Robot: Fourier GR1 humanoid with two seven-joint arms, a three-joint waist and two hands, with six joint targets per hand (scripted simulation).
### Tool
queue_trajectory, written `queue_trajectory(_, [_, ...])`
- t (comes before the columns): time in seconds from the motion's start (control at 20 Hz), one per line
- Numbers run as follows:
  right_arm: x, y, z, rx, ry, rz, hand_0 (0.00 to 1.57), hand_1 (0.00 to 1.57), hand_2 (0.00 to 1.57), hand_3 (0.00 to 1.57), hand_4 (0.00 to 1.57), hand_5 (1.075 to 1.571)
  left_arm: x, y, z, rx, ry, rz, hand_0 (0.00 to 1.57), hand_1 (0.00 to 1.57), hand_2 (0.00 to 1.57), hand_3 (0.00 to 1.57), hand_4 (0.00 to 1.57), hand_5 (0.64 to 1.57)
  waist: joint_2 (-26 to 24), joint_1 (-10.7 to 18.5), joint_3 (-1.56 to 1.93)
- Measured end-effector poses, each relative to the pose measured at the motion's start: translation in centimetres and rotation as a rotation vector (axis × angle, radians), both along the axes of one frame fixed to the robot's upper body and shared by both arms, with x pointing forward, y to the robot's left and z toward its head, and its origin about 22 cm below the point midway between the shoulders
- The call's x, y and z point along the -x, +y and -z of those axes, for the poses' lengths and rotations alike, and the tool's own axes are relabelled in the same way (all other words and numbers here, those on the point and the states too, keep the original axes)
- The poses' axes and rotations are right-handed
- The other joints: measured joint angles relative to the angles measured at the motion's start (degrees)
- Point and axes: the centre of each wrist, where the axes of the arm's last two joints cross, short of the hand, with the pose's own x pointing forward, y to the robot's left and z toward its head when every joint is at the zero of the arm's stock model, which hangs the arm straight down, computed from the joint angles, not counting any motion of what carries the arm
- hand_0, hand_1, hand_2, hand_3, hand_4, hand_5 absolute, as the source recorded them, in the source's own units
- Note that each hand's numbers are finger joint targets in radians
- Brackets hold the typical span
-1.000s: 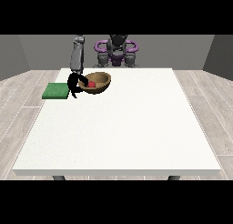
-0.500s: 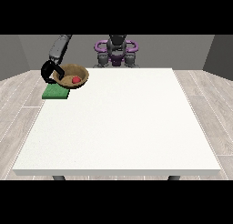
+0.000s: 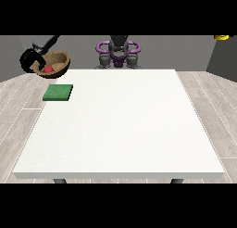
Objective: Pick the cup and pour the ball into the bowl, then pick the bowl and place it on the pad
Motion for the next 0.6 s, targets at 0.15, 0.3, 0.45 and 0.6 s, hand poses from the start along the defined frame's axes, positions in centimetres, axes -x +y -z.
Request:
queue_trajectory(0.15, [-0.1, -0.3, -0.7, 0.002, -0.015, -0.008, 1.57, 1.57, 1.57, 0.46, 1.11, 1.567, 0.6, 1.2, 0.7, -0.003, -0.013, -0.013, 0.0, 0.0, 0.0, 0.0, 1.21, 1.555, 1.12, -0.72, 0.01])
queue_trajectory(0.3, [-0.2, -0.3, -0.4, -0.008, -0.034, -0.004, 1.57, 1.57, 1.57, 0.43, 1.07, 1.564, 1.0, 1.8, 1.2, -0.007, -0.031, -0.031, 0.0, 0.0, 0.0, 0.0, 1.22, 1.552, 2.07, -0.87, 0.01])
queue_trajectory(0.45, [-0.5, 0.7, 1.1, -0.051, -0.051, 0.006, 1.57, 1.57, 1.57, 0.44, 1.06, 1.569, 1.5, 2.7, 1.2, -0.012, -0.035, -0.029, 0.0, 0.0, 0.0, 0.0, 1.21, 1.553, 2.91, -0.69, 0.02])
queue_trajectory(0.6, [-1.1, 1.6, 2.2, -0.091, -0.05, 0.003, 1.57, 1.57, 1.57, 0.53, 1.03, 1.571, 1.3, 2.3, 1.1, -0.018, -0.046, -0.023, 0.0, 0.0, 0.0, 0.0, 1.21, 1.555, 3.33, -0.18, 0.04])
